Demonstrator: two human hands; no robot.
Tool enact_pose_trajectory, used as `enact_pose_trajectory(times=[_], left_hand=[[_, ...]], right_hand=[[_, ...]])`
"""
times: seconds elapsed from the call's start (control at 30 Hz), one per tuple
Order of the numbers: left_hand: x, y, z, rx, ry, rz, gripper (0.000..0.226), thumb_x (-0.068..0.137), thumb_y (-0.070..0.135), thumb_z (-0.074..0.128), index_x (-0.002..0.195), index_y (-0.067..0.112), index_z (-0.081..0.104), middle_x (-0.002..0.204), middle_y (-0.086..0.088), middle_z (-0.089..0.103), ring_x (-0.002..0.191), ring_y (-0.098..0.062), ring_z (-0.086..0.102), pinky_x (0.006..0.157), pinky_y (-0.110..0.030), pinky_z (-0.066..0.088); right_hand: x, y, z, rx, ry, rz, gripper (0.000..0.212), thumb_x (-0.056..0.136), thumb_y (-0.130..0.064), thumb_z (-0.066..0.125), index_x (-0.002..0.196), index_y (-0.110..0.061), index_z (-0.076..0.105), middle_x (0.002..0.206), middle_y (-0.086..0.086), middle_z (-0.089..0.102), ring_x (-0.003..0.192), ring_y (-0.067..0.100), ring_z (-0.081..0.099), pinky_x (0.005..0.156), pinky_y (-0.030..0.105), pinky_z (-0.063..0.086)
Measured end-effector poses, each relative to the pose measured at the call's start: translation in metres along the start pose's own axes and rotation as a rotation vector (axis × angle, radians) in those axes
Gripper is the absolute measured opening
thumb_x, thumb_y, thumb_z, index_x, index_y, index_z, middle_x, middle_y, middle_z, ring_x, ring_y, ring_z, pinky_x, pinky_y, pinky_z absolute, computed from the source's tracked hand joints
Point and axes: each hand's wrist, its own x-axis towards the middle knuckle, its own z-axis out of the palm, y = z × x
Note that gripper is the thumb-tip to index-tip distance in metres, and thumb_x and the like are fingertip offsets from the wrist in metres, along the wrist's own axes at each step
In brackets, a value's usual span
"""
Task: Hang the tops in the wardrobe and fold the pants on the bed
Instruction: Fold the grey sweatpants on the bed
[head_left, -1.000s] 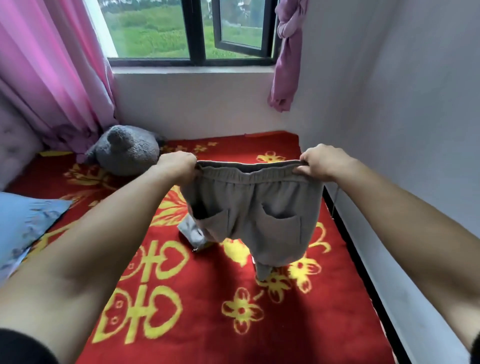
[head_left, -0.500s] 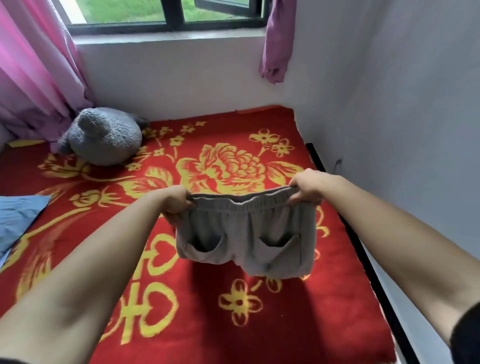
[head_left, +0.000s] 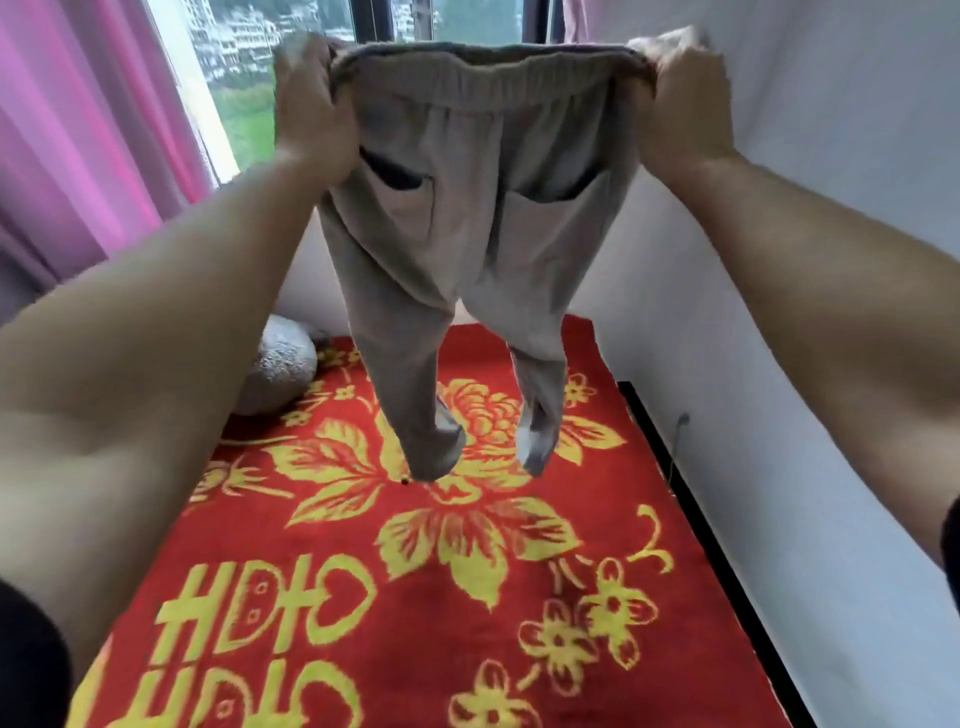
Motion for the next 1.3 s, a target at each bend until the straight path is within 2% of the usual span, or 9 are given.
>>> enact_pose_trajectory(times=[0.23,0.37,0.47,0.63,0.77,0.87,1.0,1.17,1.3], left_hand=[[-0.065,-0.022,-0.011,0.112,-0.139,-0.026,0.031,0.096,0.011,0.041,0.122,0.006,0.057,0.127,-0.023,0.045,0.117,-0.033,0.05,0.101,-0.029,0.035],[-0.172,-0.084,0.021,0.282,-0.439,-0.119,0.032,0.092,0.015,0.049,0.121,0.021,0.061,0.127,-0.014,0.05,0.115,-0.035,0.054,0.098,-0.039,0.044],[-0.278,-0.122,0.046,0.567,-0.728,-0.088,0.031,0.092,0.022,0.053,0.12,0.032,0.061,0.12,-0.007,0.053,0.113,-0.033,0.053,0.087,-0.041,0.047],[-0.427,-0.148,0.073,0.844,-1.076,0.014,0.023,0.094,0.023,0.05,0.112,0.026,0.064,0.119,-0.004,0.053,0.116,-0.029,0.045,0.082,-0.039,0.043],[-0.495,-0.148,0.079,0.836,-1.258,0.048,0.03,0.094,0.015,0.047,0.122,0.024,0.056,0.121,-0.003,0.055,0.119,-0.026,0.048,0.086,-0.038,0.043],[-0.537,-0.147,0.083,0.781,-1.331,0.064,0.046,0.091,0.015,0.048,0.133,0.033,0.044,0.121,-0.001,0.058,0.115,-0.026,0.054,0.084,-0.036,0.043],[-0.603,-0.152,0.099,0.722,-1.443,0.063,0.039,0.088,0.025,0.051,0.126,0.032,0.05,0.117,-0.002,0.06,0.112,-0.027,0.057,0.085,-0.038,0.042],[-0.711,-0.168,0.123,0.691,-1.545,0.021,0.036,0.088,0.023,0.052,0.124,0.027,0.048,0.111,-0.002,0.06,0.103,-0.028,0.059,0.079,-0.037,0.042],[-0.781,-0.177,0.139,0.643,-1.734,-0.276,0.059,0.088,0.021,0.053,0.143,0.03,0.033,0.128,-0.008,0.049,0.12,-0.031,0.046,0.087,-0.041,0.042]], right_hand=[[-0.064,-0.005,-0.004,-0.031,-0.148,-0.043,0.044,0.093,-0.039,0.041,0.125,-0.023,0.066,0.123,0.019,0.059,0.107,0.039,0.057,0.093,0.037,0.043],[-0.16,0.016,0.038,-0.076,-0.451,0.042,0.051,0.081,-0.041,0.039,0.117,-0.026,0.07,0.116,0.017,0.062,0.104,0.04,0.06,0.087,0.039,0.047],[-0.256,0.047,0.081,-0.198,-0.776,0.059,0.031,0.088,-0.033,0.051,0.112,-0.028,0.071,0.11,0.014,0.062,0.1,0.04,0.063,0.085,0.041,0.052],[-0.413,0.088,0.126,-0.254,-1.083,0.046,0.026,0.094,-0.022,0.054,0.114,-0.033,0.066,0.111,0.007,0.06,0.098,0.035,0.064,0.08,0.041,0.053],[-0.484,0.094,0.119,-0.346,-1.186,0.003,0.024,0.095,-0.024,0.052,0.114,-0.033,0.064,0.109,0.004,0.062,0.099,0.032,0.065,0.069,0.034,0.045],[-0.527,0.098,0.11,-0.429,-1.266,-0.095,0.023,0.098,-0.021,0.048,0.117,-0.03,0.059,0.114,0.003,0.063,0.105,0.029,0.063,0.073,0.034,0.046],[-0.596,0.108,0.108,-0.44,-1.348,-0.139,0.046,0.098,-0.013,0.04,0.138,-0.034,0.042,0.126,0.008,0.054,0.11,0.029,0.056,0.07,0.036,0.039],[-0.715,0.132,0.115,-0.437,-1.39,-0.031,0.051,0.084,-0.008,0.058,0.131,-0.029,0.058,0.099,0.012,0.056,0.09,0.034,0.055,0.056,0.035,0.041],[-0.783,0.144,0.131,-0.447,-1.624,0.104,0.055,0.09,-0.017,0.051,0.142,-0.03,0.038,0.129,0.012,0.046,0.118,0.033,0.043,0.078,0.04,0.044]])
